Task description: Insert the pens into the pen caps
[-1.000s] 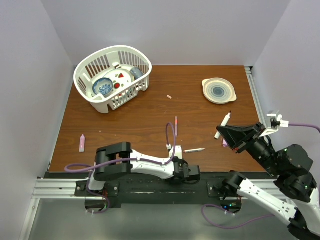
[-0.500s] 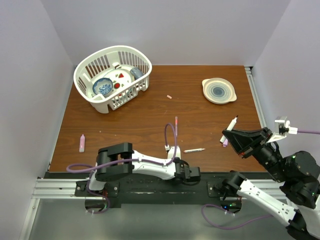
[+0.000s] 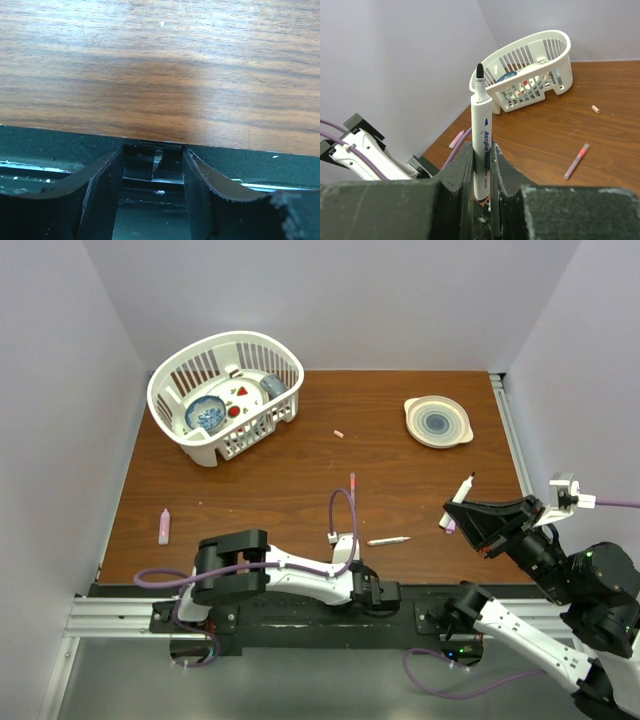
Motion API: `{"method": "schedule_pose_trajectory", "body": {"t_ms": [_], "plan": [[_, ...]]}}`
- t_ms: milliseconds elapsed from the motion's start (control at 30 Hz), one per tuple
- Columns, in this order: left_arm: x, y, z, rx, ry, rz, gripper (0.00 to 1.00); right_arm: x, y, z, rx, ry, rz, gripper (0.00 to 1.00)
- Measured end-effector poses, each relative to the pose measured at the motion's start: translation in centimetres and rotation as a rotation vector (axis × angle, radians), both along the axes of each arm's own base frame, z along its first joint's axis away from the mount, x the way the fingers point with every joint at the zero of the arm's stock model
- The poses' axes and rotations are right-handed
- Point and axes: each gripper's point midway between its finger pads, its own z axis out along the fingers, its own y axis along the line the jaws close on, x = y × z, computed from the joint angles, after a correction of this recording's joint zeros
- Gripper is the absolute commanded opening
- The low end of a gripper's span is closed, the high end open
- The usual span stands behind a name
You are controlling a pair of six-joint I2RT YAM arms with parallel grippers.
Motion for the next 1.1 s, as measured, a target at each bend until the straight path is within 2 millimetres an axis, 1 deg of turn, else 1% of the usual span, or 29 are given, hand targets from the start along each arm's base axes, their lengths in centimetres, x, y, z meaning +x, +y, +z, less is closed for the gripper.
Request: {"method": "schedule_pose_trajectory", "body": {"t_ms": [200,267,400,533,600,833,1000,1100], "plan": [[0.1,0.0,0.0,0.011,-0.02,-0.008,0.57,-0.1,-0.1,0.2,0.001,-0.002,0.001,0.0],[0.5,-0.1,0.0,0.012,-0.039,-0.008,0.58,-0.2,-0.2,0.4,0.004,-0.005,0.002,0.0],[0.7,-0.2,0.1,0.027,-0.056,-0.014,0.56,-0.3,-0.3,0.5,0.007,-0.007,0.003,0.0],[0.8,-0.4,0.1,0.041,-0.067,-0.018,0.5,-0.5,-0.5,0.5,0.0,-0.002,0.002,0.0],[0.8,-0.5,0.1,0.039,-0.068,-0.016,0.49,-0.7,-0.7,0.6,-0.001,-0.002,0.002,0.0],[0.8,-1.1,0.0,0.018,-0.071,-0.012,0.37,-1.3,-1.6,1.6,0.008,-0.019,-0.003,0.0],[0.8,-1.1,0.0,0.016,-0.068,-0.011,0.31,-1.8,-2.2,1.5,0.005,-0.017,-0.004,0.0],[0.9,-1.1,0.0,0.017,-0.068,-0.011,0.26,-2.0,-2.4,1.7,0.009,-0.022,-0.004,0.0]]}}
